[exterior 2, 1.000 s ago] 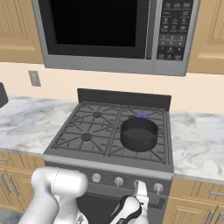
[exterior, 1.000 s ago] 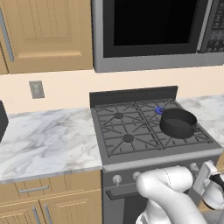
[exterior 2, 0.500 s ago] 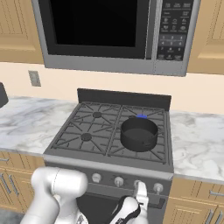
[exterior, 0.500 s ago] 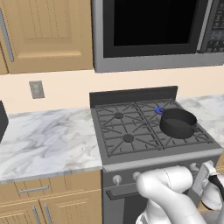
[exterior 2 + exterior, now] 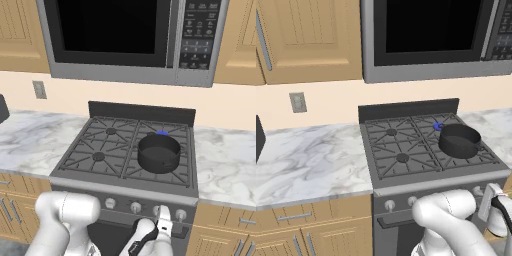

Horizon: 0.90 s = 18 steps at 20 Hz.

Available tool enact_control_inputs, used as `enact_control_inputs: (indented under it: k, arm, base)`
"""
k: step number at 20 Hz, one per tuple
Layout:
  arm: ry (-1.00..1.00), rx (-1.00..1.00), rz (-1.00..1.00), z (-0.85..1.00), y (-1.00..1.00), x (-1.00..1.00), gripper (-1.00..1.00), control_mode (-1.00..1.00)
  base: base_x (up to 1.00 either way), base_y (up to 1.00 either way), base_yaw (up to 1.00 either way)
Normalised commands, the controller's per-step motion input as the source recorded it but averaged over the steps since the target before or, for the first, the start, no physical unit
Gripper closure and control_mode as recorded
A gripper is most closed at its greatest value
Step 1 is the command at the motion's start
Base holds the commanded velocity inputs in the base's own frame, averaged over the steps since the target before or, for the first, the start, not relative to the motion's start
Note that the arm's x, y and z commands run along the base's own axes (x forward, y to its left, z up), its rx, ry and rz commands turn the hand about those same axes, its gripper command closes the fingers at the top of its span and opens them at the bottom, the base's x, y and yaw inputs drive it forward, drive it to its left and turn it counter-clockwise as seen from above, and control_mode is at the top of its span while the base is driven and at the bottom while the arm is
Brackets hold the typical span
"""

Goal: Turn off the rear right burner of the stove.

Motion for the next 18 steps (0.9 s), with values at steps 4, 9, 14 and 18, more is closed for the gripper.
enact_control_inputs:
  k: [4,9,14,18]
  arm:
    - [0.01,0.03,-0.01,0.0,0.0,0.26,-1.0,-1.0]
    - [0.0,0.02,-0.01,0.0,0.0,0.08,-1.0,-1.0]
    - [-0.02,0.01,-0.02,0.0,0.0,0.1,-1.0,-1.0]
    - [0.0,0.0,-0.02,0.03,0.0,0.29,-1.0,-1.0]
  base:
    - [0.0,0.0,0.0]
    - [0.0,0.0,0.0]
    - [0.0,0.0,0.0]
    - [0.0,0.0,0.0]
